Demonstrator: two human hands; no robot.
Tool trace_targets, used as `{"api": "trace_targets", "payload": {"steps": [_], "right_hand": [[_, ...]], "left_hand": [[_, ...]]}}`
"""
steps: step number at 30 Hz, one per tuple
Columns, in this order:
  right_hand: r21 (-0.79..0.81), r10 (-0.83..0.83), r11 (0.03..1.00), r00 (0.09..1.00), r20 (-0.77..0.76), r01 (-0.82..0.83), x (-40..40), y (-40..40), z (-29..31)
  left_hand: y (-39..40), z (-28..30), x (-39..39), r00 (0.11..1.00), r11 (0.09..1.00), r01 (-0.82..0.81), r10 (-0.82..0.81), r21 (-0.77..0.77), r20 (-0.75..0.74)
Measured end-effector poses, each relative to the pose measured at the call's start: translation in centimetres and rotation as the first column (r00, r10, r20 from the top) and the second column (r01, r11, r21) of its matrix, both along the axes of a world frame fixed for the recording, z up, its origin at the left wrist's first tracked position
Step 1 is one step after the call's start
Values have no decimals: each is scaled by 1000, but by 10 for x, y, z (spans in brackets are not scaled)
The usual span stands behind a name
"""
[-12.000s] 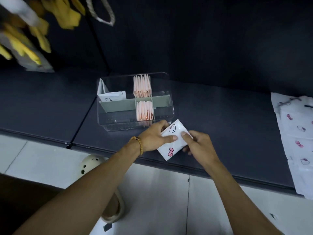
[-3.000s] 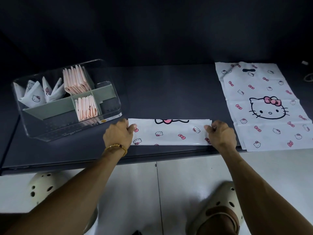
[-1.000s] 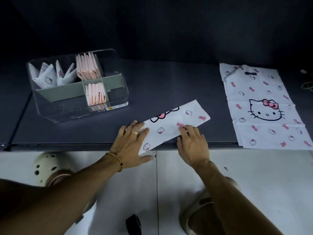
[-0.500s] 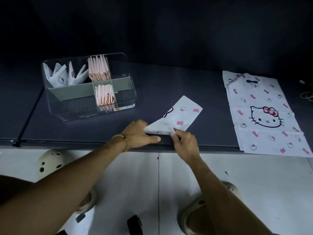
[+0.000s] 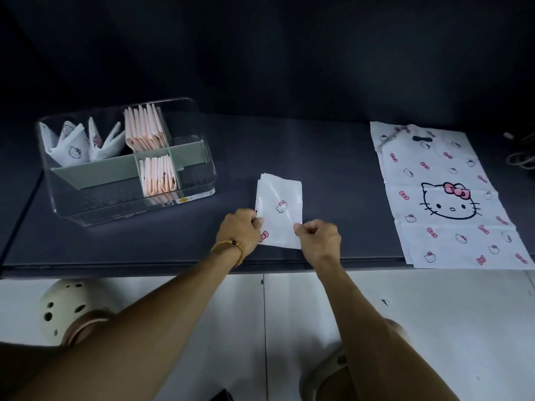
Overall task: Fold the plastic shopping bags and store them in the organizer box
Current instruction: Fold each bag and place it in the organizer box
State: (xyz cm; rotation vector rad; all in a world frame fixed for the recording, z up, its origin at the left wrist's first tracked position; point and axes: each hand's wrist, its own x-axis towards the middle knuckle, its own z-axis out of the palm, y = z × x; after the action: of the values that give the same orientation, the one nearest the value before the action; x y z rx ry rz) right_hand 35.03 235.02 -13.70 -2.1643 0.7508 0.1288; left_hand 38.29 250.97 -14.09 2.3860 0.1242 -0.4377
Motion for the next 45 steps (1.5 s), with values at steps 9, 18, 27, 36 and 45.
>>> {"api": "trace_targets", "payload": {"steps": [9,18,27,36,45], "right_hand": [[-161,98,981,990,-99,-113,10,-1,-4],[-239,265,925,953,-146,-294,19,-16,-6],[-459,212,877,971,108,-141,1,-31,-6],[-605,482,643,862,-157,-470,-47,-41,-35],[-611,499,627,851,-160,-483,-47,-42,-36]], "left_hand": [[-3,2,4,997,974,-1,-15,226,72],[4,-15,19,765,768,462,-598,443,238],[-9,-21,31,662,629,435,-708,644,245],[-26,-15,24,723,645,366,-651,671,231],[-66,-35,9,450,480,669,-869,568,205]]}}
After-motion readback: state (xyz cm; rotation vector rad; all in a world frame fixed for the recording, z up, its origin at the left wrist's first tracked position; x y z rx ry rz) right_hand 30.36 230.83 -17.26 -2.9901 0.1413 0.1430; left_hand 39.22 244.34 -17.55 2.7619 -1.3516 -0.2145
